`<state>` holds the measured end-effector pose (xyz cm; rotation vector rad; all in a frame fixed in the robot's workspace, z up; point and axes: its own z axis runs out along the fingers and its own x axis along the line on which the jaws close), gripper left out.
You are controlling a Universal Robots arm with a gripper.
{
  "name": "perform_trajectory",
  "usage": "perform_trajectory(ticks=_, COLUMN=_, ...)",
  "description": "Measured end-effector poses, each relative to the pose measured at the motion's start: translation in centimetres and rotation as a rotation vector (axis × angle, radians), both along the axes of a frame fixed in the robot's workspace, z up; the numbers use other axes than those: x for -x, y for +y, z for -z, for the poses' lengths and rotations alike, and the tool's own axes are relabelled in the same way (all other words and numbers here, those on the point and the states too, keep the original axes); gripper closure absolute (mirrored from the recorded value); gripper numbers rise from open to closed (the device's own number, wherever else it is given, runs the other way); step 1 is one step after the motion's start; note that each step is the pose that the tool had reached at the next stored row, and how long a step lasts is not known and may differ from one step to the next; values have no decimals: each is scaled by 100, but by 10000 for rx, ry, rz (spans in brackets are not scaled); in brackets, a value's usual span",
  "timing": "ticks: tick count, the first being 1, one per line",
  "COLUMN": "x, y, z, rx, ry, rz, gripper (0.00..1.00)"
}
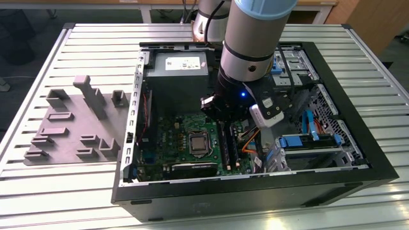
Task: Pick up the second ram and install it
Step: 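Insert the second ram into the second slot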
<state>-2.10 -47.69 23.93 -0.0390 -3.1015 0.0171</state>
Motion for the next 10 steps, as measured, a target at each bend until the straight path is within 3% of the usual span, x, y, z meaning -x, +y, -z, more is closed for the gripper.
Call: perform_trajectory(ticks=10, x=0, y=0, z=2, rx=0, ry=0, rz=0, gripper=83)
